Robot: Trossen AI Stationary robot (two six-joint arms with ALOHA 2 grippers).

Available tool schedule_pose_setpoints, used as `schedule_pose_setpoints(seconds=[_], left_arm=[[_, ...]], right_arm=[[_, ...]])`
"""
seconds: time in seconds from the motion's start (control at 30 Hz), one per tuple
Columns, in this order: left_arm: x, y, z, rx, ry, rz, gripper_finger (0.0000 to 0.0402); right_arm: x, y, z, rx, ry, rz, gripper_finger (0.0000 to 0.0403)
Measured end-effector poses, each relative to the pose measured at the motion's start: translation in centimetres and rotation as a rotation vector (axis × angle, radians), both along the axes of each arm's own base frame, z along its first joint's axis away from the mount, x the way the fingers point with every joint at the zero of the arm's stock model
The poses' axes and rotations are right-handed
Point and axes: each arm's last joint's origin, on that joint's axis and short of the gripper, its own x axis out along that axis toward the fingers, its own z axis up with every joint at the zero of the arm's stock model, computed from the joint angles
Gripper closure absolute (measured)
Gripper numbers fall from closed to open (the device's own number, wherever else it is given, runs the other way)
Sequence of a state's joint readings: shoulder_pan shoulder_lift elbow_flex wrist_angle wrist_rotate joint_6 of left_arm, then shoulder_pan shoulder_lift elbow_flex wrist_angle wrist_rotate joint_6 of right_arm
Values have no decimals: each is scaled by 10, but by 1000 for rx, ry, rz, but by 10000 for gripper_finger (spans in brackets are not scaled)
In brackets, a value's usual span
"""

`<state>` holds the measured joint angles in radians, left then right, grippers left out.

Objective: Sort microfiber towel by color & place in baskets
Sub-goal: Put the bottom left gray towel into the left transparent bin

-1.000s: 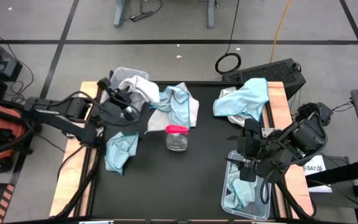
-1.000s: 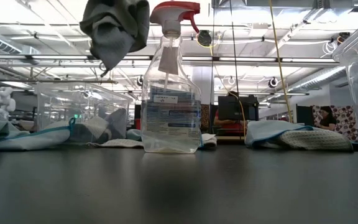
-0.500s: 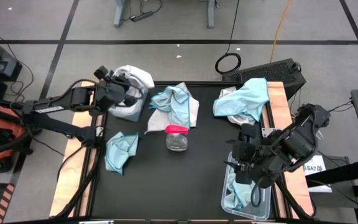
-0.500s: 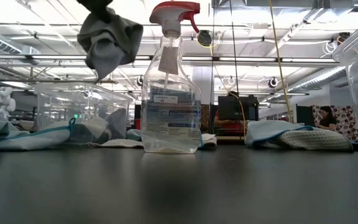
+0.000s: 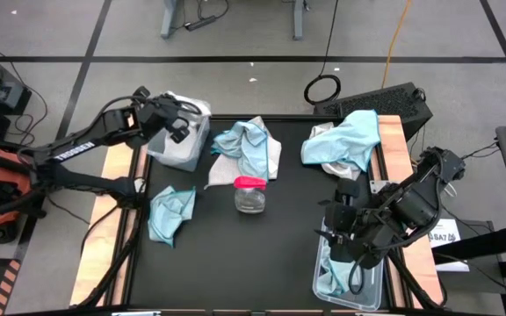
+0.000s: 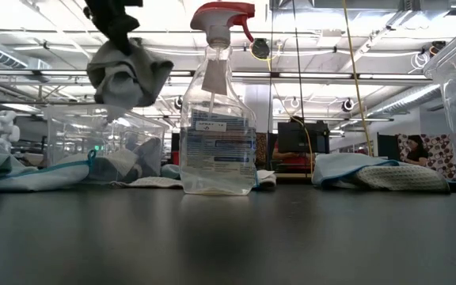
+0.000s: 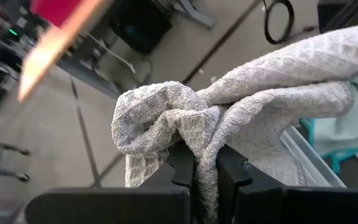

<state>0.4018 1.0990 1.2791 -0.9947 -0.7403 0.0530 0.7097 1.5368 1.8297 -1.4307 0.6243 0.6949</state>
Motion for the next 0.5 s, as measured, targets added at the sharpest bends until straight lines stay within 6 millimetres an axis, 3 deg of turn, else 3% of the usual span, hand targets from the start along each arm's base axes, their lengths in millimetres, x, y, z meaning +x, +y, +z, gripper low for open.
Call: schedule_pose_setpoints(seconds=[0.5], left_arm=[[10,42,-60,-248,126,82,379]], right_arm=[[-3,6,1,1,-18,22,90]])
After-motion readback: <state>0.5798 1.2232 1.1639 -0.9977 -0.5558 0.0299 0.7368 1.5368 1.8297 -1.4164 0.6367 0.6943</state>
